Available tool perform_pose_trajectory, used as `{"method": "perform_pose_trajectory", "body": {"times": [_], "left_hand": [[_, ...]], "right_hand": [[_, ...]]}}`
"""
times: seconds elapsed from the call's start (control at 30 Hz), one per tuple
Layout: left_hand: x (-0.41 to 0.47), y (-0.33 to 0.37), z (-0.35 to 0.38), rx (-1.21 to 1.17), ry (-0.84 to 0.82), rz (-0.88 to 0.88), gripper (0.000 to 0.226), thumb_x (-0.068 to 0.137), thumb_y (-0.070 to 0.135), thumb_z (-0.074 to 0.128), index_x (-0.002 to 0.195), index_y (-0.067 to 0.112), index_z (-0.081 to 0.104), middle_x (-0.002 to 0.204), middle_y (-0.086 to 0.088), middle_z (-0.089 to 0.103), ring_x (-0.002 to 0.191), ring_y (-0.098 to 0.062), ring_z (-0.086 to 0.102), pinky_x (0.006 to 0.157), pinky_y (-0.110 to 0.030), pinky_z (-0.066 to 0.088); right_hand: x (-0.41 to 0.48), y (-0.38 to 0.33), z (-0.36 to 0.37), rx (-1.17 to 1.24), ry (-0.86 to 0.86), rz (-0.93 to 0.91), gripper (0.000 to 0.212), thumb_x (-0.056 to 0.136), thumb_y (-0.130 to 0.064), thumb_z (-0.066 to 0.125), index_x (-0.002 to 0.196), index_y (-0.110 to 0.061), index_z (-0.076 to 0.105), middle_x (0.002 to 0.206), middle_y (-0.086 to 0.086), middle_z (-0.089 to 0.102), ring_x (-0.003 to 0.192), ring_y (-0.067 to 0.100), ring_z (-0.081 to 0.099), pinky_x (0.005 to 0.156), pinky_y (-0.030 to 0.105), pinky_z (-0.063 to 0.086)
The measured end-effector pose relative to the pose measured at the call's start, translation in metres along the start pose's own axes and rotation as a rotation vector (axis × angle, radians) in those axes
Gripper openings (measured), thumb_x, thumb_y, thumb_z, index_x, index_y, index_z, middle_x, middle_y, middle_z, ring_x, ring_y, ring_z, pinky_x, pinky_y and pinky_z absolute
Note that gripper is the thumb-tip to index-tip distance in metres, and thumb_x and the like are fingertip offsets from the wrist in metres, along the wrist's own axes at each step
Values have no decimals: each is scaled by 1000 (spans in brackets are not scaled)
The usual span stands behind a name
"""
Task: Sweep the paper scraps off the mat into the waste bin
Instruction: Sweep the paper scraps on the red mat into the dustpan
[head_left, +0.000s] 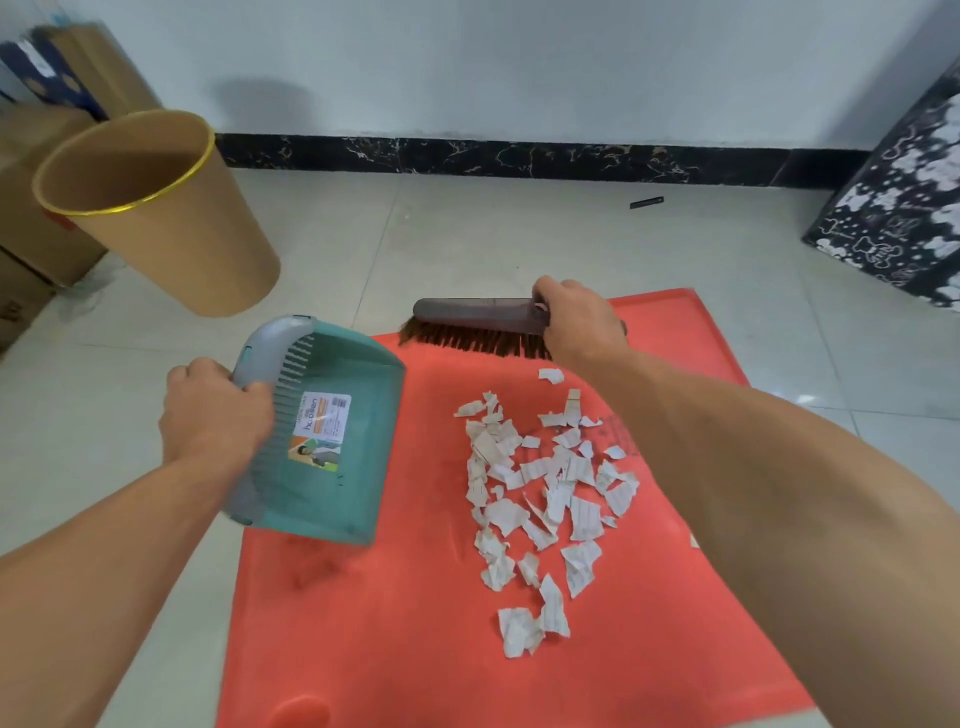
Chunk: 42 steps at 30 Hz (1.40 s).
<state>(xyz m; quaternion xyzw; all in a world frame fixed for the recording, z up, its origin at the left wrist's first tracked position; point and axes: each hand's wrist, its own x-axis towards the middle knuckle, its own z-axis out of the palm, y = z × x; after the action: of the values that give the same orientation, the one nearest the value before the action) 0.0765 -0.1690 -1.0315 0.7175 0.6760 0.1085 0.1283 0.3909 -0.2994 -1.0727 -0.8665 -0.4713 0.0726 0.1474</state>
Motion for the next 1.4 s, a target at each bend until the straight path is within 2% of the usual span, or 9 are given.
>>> {"method": "perform_pose_trajectory", "body": {"times": [0.2,0.37,0.5,0.67,0.9,1.1,1.23,1.33,1.4], "left_hand": [[5,10,13,-22,17,-33,29,87,22,49,105,0,56,116,-22,49,102,-42,51,88,-49,43],[12,9,23,-12,39,-49,29,85,21,50,99,-2,58,112,-25,54,99,-43,52,85,-48,43],[18,2,28,-16,49,-31,26,86,22,50,100,1,57,113,-23,54,103,-40,52,89,-47,42],[19,-5,30,-14,56,-46,26,85,23,49,99,2,57,112,-22,55,103,-40,52,88,-47,43],[17,-9,27,7,54,-83,31,85,24,48,101,0,58,112,-24,55,103,-42,53,88,-49,44],[17,-14,20,32,68,-129,29,84,24,49,97,1,59,107,-26,58,94,-44,56,79,-48,47],[13,-14,18,29,65,-109,31,85,24,49,101,0,59,110,-26,57,100,-44,54,84,-48,46],[11,-12,18,11,68,-87,30,84,25,49,99,1,58,108,-25,58,97,-43,55,82,-47,46],[12,-11,19,12,63,-71,31,83,27,48,96,1,58,105,-24,58,95,-42,55,80,-48,46]], "right_hand": [[35,15,9,-122,63,-106,31,85,5,51,111,-12,48,98,12,54,78,32,48,69,41,37],[52,11,36,-160,25,-149,31,86,5,51,110,-14,47,98,10,50,86,34,53,85,49,42],[55,5,58,-196,2,-144,32,86,3,50,112,-15,47,101,10,51,89,36,55,84,48,42],[45,8,63,-170,-151,-221,31,85,3,50,109,-16,46,98,9,47,88,35,54,64,38,38],[34,31,28,-170,-433,-285,32,85,2,53,109,-20,48,99,5,54,84,28,54,63,35,44],[35,40,12,-150,-252,-260,28,84,4,53,101,-16,43,93,5,44,80,29,49,62,35,39],[26,42,26,-126,-152,-192,30,85,3,52,94,-20,34,88,5,40,76,30,49,58,36,39],[15,44,39,-132,-179,-125,30,84,4,51,100,-19,39,90,5,39,77,29,47,60,37,42],[8,43,42,-128,-265,-136,31,84,4,54,104,-18,43,91,5,41,79,29,50,61,36,43]]}}
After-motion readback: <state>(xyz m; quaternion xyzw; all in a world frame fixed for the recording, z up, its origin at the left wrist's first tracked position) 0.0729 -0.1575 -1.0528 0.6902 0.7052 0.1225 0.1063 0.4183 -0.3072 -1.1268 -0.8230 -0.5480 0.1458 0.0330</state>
